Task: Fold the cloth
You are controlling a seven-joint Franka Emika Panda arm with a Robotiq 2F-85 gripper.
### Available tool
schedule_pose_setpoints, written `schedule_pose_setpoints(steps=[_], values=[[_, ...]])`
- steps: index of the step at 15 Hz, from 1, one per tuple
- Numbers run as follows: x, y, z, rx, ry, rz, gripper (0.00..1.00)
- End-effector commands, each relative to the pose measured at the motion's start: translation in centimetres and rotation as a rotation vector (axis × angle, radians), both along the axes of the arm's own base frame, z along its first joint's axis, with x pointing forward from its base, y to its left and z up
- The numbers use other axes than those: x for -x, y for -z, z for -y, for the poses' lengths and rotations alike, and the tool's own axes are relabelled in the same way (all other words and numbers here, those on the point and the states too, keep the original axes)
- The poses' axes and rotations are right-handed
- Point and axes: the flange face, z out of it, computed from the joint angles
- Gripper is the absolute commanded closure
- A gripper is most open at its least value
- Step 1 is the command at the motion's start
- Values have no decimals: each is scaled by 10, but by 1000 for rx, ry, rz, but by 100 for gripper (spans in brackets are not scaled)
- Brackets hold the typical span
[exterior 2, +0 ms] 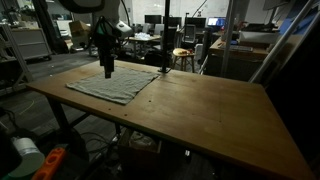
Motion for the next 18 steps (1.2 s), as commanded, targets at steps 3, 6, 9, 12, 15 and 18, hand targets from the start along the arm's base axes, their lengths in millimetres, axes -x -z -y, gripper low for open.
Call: schedule_pose_setpoints(steps=[3,6,9,12,15,18], values=[[8,31,0,-52,63,-20,0],[5,43,9,-30,82,-22,0],[-3,51,18,-12,109,-2,0],[-7,62,35,5,146,12,0],[-7,73,55,25,181,14,0],[-5,87,66,37,195,-3,0]])
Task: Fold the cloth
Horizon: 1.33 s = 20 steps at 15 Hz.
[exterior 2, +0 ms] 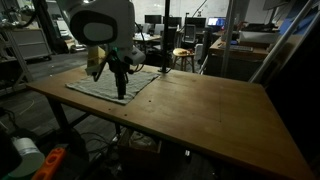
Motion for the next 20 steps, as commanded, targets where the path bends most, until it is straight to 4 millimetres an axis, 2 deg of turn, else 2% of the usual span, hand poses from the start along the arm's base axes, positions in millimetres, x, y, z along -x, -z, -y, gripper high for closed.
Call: schedule_pose_setpoints(steps=[1,6,10,15,20], values=[[-6,12,11,13,7,6,0],[-3,37,5,-21,45,-31,0],[-1,53,9,-73,119,-45,0],[-5,54,25,-132,230,-15,0],[-15,59,15,-169,248,-6,0]])
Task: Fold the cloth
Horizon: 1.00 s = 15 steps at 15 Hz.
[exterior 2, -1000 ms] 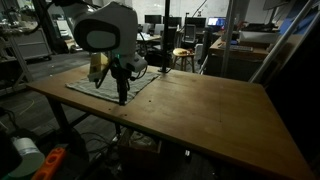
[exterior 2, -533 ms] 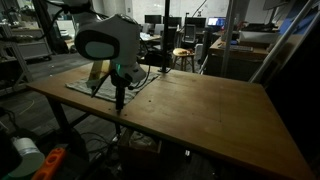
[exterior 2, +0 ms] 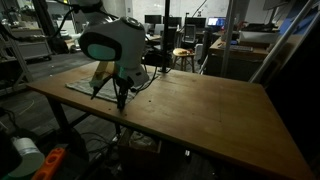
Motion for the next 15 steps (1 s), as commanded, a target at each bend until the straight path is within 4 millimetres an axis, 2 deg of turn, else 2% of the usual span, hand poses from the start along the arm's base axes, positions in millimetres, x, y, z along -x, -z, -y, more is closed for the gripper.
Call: schedule_pose_setpoints(steps=[1,5,6,9,15], values=[[-15,6,-8,-17,-1,24,0],[-23,13,-16,-28,-10,23,1],[-25,14,-17,-30,-11,22,5],[-30,18,-17,-28,-10,20,39],[-42,12,-14,-18,-15,41,84]])
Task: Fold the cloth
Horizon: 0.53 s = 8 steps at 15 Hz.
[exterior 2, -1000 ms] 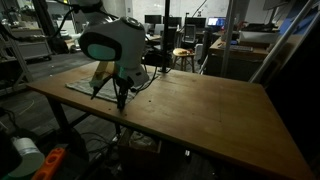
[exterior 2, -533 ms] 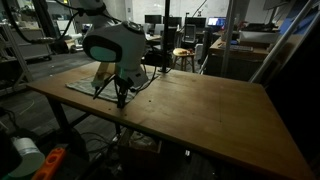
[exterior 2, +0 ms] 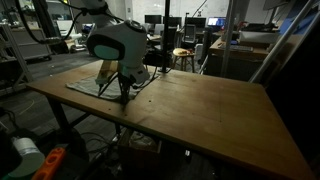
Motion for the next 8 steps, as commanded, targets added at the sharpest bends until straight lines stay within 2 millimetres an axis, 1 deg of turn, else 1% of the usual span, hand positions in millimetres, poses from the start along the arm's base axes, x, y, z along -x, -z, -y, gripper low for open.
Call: schedule_pose_setpoints(steps=[1,2,5,6,8], values=[[-9,4,3,9,-2,12,91],[-10,3,3,11,-4,14,99],[-13,0,-1,33,-18,11,100],[-13,-2,-5,58,-29,-3,98],[-14,-5,-13,117,-57,-33,100]])
